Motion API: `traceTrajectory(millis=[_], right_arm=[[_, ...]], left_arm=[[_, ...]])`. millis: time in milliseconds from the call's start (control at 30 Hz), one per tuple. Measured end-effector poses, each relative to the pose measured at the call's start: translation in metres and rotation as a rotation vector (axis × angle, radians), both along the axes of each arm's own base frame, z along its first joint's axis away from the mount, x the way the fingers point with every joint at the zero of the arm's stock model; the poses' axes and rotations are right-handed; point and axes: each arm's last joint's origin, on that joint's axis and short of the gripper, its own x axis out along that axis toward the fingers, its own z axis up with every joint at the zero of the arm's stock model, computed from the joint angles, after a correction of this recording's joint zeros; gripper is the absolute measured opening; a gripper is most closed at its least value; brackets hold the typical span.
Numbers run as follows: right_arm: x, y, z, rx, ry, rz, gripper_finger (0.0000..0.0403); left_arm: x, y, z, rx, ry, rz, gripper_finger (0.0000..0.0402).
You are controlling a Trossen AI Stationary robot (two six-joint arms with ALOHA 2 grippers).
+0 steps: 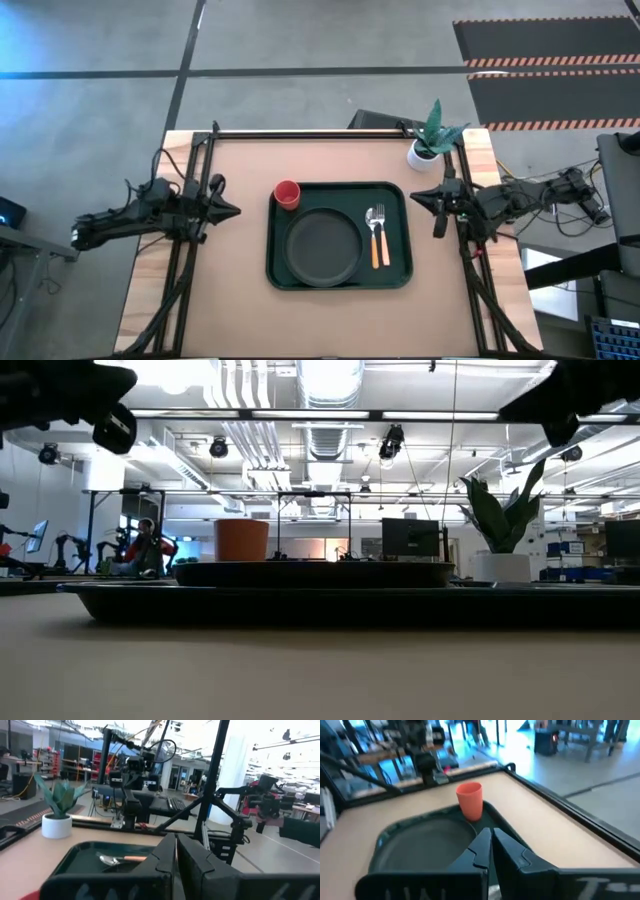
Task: Pick and place plate/cup/fork/spoon on tray
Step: Adjust the black serving tray
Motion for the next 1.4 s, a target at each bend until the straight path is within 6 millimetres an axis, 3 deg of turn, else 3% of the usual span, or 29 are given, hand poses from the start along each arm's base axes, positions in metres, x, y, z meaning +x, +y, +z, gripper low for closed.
traceTrajectory(millis=[333, 633, 1400], right_arm=[[-0.005, -0.001, -0.061, 0.027, -0.205, 0.040, 0.0009], [0.002, 0.003, -0.090, 0.008, -0.248, 0.073, 0.0009], [0.003, 0.003, -0.093, -0.099, -0.199, 0.078, 0.0009]], left_arm=[[0.006, 0.000, -0.024, 0.038, -0.064, -0.035, 0.0000], [0.008, 0.000, -0.037, 0.057, -0.076, -0.036, 0.0000], [0.012, 0.001, -0.054, 0.183, 0.072, -0.025, 0.0000]])
